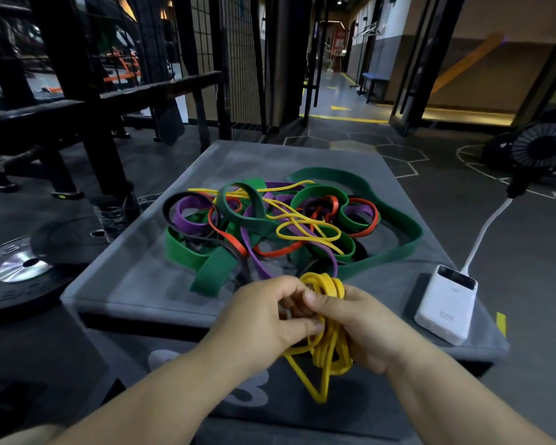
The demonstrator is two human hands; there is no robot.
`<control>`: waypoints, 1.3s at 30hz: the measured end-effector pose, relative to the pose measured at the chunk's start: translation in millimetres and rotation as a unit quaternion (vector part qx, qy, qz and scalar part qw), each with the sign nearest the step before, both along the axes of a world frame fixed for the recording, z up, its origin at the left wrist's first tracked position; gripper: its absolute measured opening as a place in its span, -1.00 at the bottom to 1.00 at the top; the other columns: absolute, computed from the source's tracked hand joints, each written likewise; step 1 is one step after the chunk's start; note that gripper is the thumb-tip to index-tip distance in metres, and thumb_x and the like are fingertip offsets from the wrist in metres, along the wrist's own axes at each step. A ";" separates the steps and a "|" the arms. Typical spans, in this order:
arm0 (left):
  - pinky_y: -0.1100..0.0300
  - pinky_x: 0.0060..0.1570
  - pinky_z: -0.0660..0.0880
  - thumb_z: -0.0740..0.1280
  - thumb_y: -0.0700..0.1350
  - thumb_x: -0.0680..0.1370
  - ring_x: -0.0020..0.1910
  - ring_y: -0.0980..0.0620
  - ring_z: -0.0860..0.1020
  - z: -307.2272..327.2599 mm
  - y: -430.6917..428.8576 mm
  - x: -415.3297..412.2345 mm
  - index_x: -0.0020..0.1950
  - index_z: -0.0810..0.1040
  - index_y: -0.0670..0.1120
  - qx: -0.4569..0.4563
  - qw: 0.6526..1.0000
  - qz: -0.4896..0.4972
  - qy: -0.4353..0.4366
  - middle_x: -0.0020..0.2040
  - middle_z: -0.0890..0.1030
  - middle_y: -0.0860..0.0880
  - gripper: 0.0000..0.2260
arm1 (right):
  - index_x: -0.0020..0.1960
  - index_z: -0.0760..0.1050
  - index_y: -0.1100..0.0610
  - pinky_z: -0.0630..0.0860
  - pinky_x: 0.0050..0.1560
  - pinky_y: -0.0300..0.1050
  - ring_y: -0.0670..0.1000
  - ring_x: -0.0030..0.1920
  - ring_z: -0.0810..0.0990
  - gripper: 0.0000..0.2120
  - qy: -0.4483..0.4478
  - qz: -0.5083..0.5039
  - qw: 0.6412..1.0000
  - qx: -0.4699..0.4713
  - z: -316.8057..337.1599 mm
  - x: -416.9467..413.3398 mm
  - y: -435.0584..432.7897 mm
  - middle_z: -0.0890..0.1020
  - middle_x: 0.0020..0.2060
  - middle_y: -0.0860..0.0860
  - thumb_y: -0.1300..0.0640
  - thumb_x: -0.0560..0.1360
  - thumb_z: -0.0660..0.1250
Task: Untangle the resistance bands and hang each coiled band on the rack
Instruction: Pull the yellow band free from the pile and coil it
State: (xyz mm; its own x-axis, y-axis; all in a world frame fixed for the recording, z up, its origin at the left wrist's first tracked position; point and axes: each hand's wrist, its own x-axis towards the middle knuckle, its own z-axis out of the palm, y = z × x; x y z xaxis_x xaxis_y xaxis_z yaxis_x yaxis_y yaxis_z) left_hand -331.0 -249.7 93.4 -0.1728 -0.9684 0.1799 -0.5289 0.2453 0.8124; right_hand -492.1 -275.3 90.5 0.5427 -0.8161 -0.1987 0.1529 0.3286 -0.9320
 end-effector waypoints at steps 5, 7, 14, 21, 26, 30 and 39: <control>0.30 -0.06 0.41 0.54 0.29 0.10 -0.06 0.31 0.42 -3.0 -12.1 16.5 -0.05 0.34 0.19 -0.001 1.000 0.006 -0.006 -0.02 0.46 0.21 -0.43 | -0.33 0.50 0.18 0.52 -0.31 -0.10 0.05 -0.42 0.50 -0.84 0.007 0.033 0.999 0.013 4.0 -5.3 -0.4 0.49 -0.44 0.11 0.15 0.34 0.44; 0.25 0.27 0.31 0.52 0.30 0.12 0.31 0.34 0.31 -7.2 -18.0 24.7 0.13 0.28 0.34 0.062 0.997 -0.053 0.011 0.29 0.37 0.23 -0.32 | -0.35 0.45 0.20 0.47 -0.25 -0.10 0.01 -0.45 0.46 -0.77 -0.016 0.077 0.997 0.024 3.4 -7.6 0.2 0.45 -0.45 0.09 0.12 0.31 0.46; 0.24 0.10 0.49 0.44 -0.36 0.41 0.24 0.13 0.52 -14.5 -17.0 23.7 0.39 0.33 0.04 0.220 0.927 -0.243 0.182 0.24 0.54 0.06 -0.36 | -0.31 0.44 0.10 0.52 -0.21 -0.14 -0.12 -0.52 0.42 -0.76 -0.120 0.230 0.962 0.085 -2.1 -9.6 -0.2 0.46 -0.49 -0.07 0.07 0.35 0.49; 0.24 -0.34 0.46 0.31 -0.20 0.37 -0.41 0.08 0.51 -7.1 -18.0 17.5 -0.21 0.61 -0.14 0.199 0.931 -0.087 0.294 -0.41 0.51 -0.03 -0.91 | -0.17 0.43 0.21 0.57 -0.11 -0.06 -0.04 -0.43 0.51 -0.68 -0.059 0.224 0.971 0.063 -4.9 -15.4 -6.4 0.51 -0.45 0.02 0.19 0.25 0.55; 0.13 -0.36 0.50 0.18 -0.33 0.59 -0.55 0.01 0.43 -3.0 -19.7 14.2 -0.25 0.49 -0.18 0.195 0.900 0.017 0.389 -0.54 0.34 -0.01 -0.77 | -0.13 0.55 0.20 0.59 -0.13 0.02 0.11 -0.26 0.63 -0.69 0.120 0.051 0.990 -0.063 -5.5 -19.2 -16.7 0.62 -0.28 0.17 0.24 0.15 0.51; 0.16 -0.43 0.50 0.16 -0.31 0.59 -0.57 0.04 0.40 -3.7 -20.4 15.7 -0.21 0.48 -0.17 0.180 0.891 0.056 0.412 -0.49 0.46 -0.06 -0.79 | -0.22 0.57 0.19 0.48 -0.24 -0.16 0.05 -0.29 0.53 -0.78 0.234 -0.028 0.961 -0.145 -6.6 -17.0 -18.5 0.56 -0.33 0.13 0.13 0.16 0.43; 0.21 -0.32 0.51 0.28 -0.18 0.60 -0.42 0.03 0.54 -12.2 -25.3 27.5 -0.17 0.51 -0.14 0.261 0.914 0.022 0.308 -0.40 0.56 -0.06 -0.85 | -0.28 0.46 0.21 0.64 -0.21 0.04 0.04 -0.46 0.52 -0.89 -0.140 -0.109 0.983 0.048 -1.9 -9.5 -13.4 0.45 -0.44 0.06 0.22 0.34 0.37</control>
State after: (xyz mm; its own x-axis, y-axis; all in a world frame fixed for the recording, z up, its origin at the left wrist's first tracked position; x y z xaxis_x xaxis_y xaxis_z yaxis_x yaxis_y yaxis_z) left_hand -303.5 -275.0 81.2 -0.1531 -0.9537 -0.2590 0.0693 -0.2718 0.9598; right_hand -501.6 -288.7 88.6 0.4019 -0.9036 -0.1484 0.4746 0.3441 -0.8101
